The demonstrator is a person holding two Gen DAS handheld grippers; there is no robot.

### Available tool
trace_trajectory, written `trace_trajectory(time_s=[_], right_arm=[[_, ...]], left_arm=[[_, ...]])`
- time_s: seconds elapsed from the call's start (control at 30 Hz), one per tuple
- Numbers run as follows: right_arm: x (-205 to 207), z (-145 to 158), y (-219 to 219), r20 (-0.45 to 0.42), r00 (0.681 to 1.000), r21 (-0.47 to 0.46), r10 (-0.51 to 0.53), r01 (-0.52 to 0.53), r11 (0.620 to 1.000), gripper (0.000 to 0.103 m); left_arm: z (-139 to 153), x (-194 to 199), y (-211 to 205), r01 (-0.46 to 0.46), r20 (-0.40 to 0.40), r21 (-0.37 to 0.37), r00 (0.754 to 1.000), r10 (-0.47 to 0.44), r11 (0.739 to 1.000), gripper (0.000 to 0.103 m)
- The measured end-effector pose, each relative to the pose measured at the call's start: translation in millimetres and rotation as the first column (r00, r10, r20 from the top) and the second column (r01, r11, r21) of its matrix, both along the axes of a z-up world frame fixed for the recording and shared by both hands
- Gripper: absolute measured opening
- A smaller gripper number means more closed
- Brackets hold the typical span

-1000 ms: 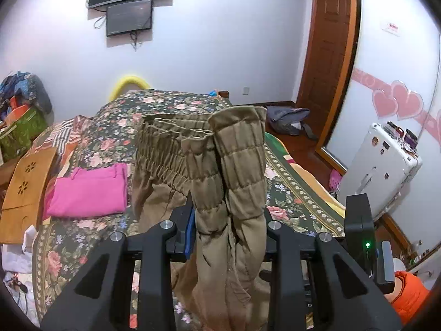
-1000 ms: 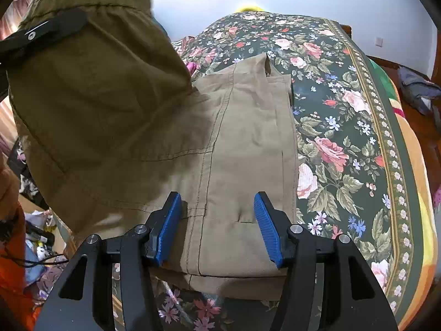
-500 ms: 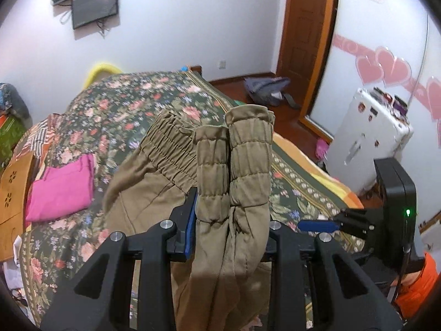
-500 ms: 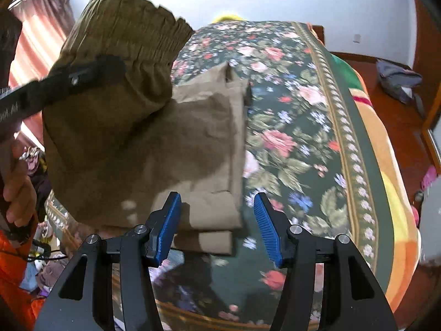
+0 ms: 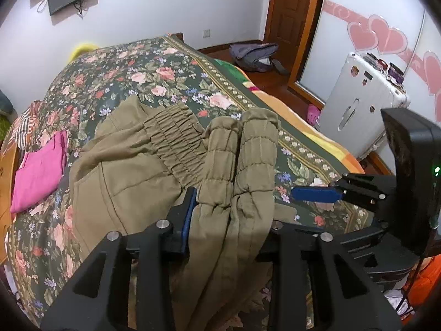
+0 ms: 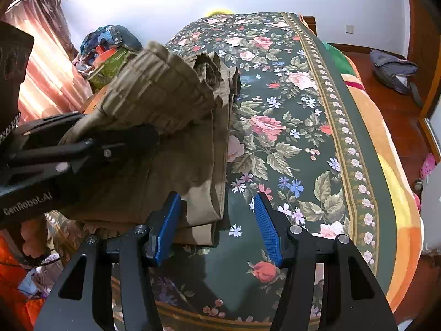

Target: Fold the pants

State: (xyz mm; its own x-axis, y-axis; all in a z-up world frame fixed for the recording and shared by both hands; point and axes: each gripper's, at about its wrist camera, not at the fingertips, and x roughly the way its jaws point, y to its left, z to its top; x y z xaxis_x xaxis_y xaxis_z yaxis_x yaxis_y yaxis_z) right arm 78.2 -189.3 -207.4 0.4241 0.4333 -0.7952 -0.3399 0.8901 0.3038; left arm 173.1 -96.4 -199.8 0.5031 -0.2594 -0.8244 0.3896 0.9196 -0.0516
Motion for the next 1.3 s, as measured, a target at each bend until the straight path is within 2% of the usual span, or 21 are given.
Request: trace_trajectory(time_s=[0.1, 0.17, 0.27, 0.47, 0.6, 0.8, 0.93, 1.1, 1.2, 1.3], right_arm=[[-3, 1, -1, 0.0, 1.0, -0.004, -0.008, 0.008, 1.0, 0.052], [-4, 0, -1, -0.001, 1.0, -0.006, -0.01, 0.01, 1.0, 0.052], [-5, 1, -2, 0.0, 1.0, -0.009, -0.014, 0.014, 1.0, 0.053], [-7, 4, -3, -0.004, 1.0, -0.022, -0.024, 0.024, 0.999, 0.054], [-10, 6, -2, -0.005, 1.0, -0.029, -0.028, 0.028, 0.999, 0.055], [-15, 12, -3, 0.007, 0.999, -0.04, -0.035, 0.036, 0.999, 0.055], [-17, 14, 0, 0.014, 0.999, -0.057, -0.04, 0.04, 0.998, 0.055], [-20, 14, 5, 0.012, 0.999, -0.067, -0.04, 0.04, 0.997, 0.055], [-22, 13, 9, -0.001, 0.999, -0.064, -0.038, 0.038, 0.997, 0.055], [-23, 9, 15, -0.021, 0.999, -0.062, -0.029, 0.027, 0.998, 0.055]], left_arm=[[-4, 1, 1, 0.001, -0.047, -0.03, 0.999, -0.002, 1.0, 0.051], [-4, -1, 2, -0.002, -0.059, -0.052, 0.998, -0.001, 0.999, 0.055], [-1, -5, 2, 0.001, -0.058, -0.052, 0.998, -0.004, 0.999, 0.058], [15, -14, 13, -0.012, -0.064, -0.112, 0.998, 0.005, 0.994, 0.062], [28, -18, 35, -0.059, -0.043, -0.153, 0.998, 0.053, 0.986, 0.065], [41, -12, 87, -0.189, 0.009, -0.15, 0.981, 0.193, 0.97, 0.071], [31, 8, 128, -0.266, -0.015, -0.153, 0.964, 0.267, 0.952, 0.071], [1, 45, 167, -0.336, -0.097, -0.167, 0.941, 0.324, 0.927, 0.071], [-18, 66, 179, -0.359, -0.142, -0.174, 0.93, 0.338, 0.917, 0.071], [-35, 84, 189, -0.371, -0.191, -0.214, 0.923, 0.333, 0.904, 0.071]])
